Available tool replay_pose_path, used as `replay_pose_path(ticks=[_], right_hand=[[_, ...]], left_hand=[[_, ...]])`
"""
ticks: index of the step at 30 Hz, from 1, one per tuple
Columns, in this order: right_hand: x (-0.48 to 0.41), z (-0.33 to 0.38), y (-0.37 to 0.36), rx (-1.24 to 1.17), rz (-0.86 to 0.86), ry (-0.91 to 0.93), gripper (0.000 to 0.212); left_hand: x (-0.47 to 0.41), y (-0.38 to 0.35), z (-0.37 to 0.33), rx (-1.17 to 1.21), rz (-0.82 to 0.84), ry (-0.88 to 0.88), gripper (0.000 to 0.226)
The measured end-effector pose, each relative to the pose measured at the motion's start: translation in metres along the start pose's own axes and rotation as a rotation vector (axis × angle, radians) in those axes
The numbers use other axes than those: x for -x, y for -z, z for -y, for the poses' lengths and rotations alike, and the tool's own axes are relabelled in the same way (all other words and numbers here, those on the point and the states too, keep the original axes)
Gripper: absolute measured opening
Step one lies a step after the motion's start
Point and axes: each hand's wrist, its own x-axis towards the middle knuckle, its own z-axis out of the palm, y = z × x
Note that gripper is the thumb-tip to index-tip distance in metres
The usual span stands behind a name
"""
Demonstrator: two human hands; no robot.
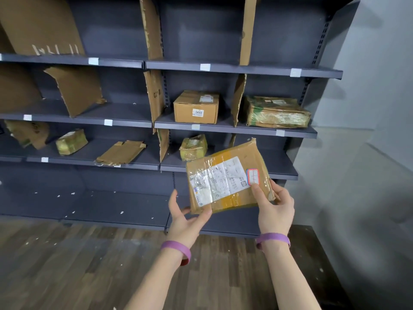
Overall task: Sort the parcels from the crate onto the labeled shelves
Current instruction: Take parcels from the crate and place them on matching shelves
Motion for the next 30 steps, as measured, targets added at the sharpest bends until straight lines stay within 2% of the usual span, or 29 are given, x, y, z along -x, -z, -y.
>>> replay_pose_path(ticks=[4,7,11,15,19,22,26,30], right_hand=[[0.012,-0.013,-0.019,-0.078,-0.022,-0.066,0.041],[0.024,-0.020,-0.029,-0.118,0.031,-0.088,0.040],[0.038,-0.022,-0.033,-0.151,0.163,-0.135,0.067],[0.049,-0.017,-0.037,-0.148,0.304,-0.152,0.096],[0.062,-0.016,-0.043,-0.098,0.358,-0.137,0.111],[0.066,-0.016,-0.047,-0.157,0.386,-0.144,0.109],[0.064,-0.020,-0.047,-0.194,0.389,-0.174,0.102],[0.057,-0.016,-0.039,-0.164,0.366,-0.195,0.080]], left_hand=[[-0.001,-0.005,0.006,0.099,0.024,0.062,0.099],[-0.006,-0.007,0.000,0.274,-0.018,0.065,0.076],[-0.017,-0.003,-0.007,0.418,-0.183,-0.061,0.063],[-0.024,-0.002,-0.018,0.522,-0.261,-0.149,0.083],[-0.029,-0.004,-0.027,0.550,-0.191,-0.248,0.096],[-0.029,-0.009,-0.027,0.533,-0.113,-0.277,0.104],[-0.030,-0.005,-0.024,0.463,-0.051,-0.276,0.101],[-0.032,0.002,-0.028,0.420,-0.088,-0.286,0.094]])
